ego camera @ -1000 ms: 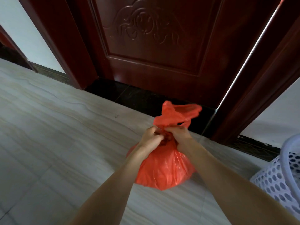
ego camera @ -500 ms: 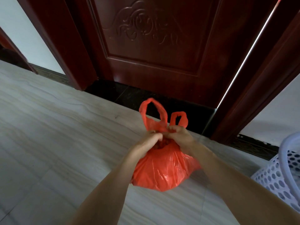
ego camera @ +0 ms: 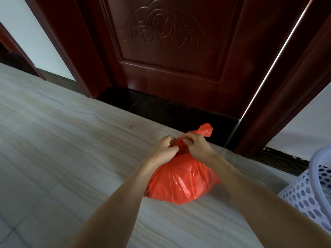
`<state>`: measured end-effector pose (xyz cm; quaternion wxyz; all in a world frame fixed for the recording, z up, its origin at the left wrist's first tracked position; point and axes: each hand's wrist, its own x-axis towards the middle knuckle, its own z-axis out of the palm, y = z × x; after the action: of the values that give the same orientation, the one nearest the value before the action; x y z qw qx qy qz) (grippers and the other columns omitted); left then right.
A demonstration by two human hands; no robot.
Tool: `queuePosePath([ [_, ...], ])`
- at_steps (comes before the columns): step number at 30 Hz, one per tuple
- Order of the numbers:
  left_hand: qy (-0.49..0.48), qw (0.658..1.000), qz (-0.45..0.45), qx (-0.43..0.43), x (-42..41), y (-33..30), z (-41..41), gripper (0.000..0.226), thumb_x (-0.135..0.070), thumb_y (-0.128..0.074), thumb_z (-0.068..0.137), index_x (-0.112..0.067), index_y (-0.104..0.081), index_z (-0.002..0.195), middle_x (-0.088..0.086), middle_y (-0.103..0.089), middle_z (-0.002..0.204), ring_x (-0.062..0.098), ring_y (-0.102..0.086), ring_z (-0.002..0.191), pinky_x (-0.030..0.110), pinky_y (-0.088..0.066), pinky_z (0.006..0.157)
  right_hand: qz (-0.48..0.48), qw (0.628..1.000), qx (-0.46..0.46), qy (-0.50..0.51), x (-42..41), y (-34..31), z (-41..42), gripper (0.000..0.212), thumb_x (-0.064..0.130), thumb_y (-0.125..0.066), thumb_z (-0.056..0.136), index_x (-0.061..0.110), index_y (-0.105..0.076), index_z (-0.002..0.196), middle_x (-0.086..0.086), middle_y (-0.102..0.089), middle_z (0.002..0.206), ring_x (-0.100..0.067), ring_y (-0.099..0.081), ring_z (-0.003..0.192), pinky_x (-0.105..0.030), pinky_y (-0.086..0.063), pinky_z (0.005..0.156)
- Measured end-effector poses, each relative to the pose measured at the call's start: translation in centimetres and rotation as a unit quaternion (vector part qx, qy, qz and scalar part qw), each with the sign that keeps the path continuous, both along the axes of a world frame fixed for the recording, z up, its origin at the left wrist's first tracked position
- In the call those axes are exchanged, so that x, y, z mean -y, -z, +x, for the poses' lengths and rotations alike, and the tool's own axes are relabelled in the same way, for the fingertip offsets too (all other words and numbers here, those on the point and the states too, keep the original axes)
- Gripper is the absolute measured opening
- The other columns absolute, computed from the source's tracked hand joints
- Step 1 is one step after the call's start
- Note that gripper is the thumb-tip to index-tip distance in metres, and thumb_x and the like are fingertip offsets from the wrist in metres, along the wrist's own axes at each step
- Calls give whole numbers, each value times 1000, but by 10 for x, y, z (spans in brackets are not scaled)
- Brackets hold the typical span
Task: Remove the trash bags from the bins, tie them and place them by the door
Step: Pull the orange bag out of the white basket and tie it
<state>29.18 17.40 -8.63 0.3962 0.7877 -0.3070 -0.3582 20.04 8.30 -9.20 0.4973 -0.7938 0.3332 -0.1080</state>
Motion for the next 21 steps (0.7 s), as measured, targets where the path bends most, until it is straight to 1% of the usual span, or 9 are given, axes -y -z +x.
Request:
queuePosePath([
  [2, -52, 995, -35, -72, 1, 2, 0, 28, 1, -48, 83, -16, -49, 104, 0, -53, 71, 11, -51, 60, 14, -41, 49, -15, 1000, -1, 0, 1, 0, 0, 26, 6, -41, 95, 3, -64, 108, -3, -60, 101, -15, -57, 95, -27, -46, 86],
  [4, -105, 973, -99, -178, 0, 4, 3, 31, 8, -45, 79, -14, -50, 99, 5, -53, 73, 11, -50, 56, 14, -41, 48, -19, 1000, -9, -15, 2, -2, 0, 25, 6, -41, 95, 2, -64, 103, -2, -58, 94, -15, -55, 89, -24, -43, 77],
  [6, -103, 953, -129, -256, -4, 6, 3, 32, 8, -47, 67, -13, -53, 91, 7, -53, 74, 12, -51, 59, 17, -41, 54, -6, 999, -37, -36, 3, -2, -1, 25, 8, -40, 96, 2, -64, 101, -4, -58, 91, -15, -54, 85, -25, -43, 73],
  [8, -59, 957, -110, -261, -8, 7, 2, 37, 10, -47, 61, -15, -52, 88, 5, -53, 73, 13, -50, 65, 20, -40, 60, -9, 996, -74, -47, 5, -2, -2, 26, 11, -39, 97, 3, -63, 104, -3, -57, 87, -15, -52, 83, -21, -41, 69],
  [10, -17, 971, -81, -226, -11, 8, 4, 40, 18, -42, 72, -18, -48, 90, 3, -53, 73, 13, -50, 68, 21, -40, 61, -14, 992, -110, -66, 7, -4, -3, 28, 12, -38, 97, 3, -62, 109, 1, -54, 85, -15, -50, 86, -16, -37, 62],
  [12, 17, 988, -58, -143, -13, 10, 9, 35, 15, -46, 79, -17, -42, 95, -1, -55, 80, 15, -53, 78, 24, -42, 69, 4, 986, -147, -82, 10, -3, -5, 29, 12, -38, 97, 2, -61, 113, -1, -55, 94, -16, -50, 93, -21, -40, 73],
  [15, 59, 997, -48, 11, -16, 14, 13, 30, 2, -54, 85, -16, -35, 99, -1, -52, 98, 13, -52, 96, 22, -42, 81, 171, 976, -122, -49, 11, 2, -12, 28, 7, -40, 96, -2, -61, 112, -9, -60, 96, -20, -56, 91, -34, -46, 91],
  [19, 67, 985, -108, 118, -14, 12, 6, 24, 1, -50, 86, -16, -36, 94, 1, -47, 100, 12, -50, 90, 23, -41, 85, 382, 923, -8, -43, 11, -5, -22, 28, -2, -37, 94, 2, -64, 88, -6, -67, 75, -14, -64, 69, -25, -50, 74],
  [21, 66, 981, -116, 139, -10, 14, 5, 25, 0, -50, 85, -20, -38, 93, 3, -49, 100, 14, -53, 86, 25, -44, 82, 465, 883, 38, -49, 13, -8, -29, 33, 2, -34, 94, 8, -66, 89, -7, -70, 81, -13, -67, 71, -25, -52, 75],
])
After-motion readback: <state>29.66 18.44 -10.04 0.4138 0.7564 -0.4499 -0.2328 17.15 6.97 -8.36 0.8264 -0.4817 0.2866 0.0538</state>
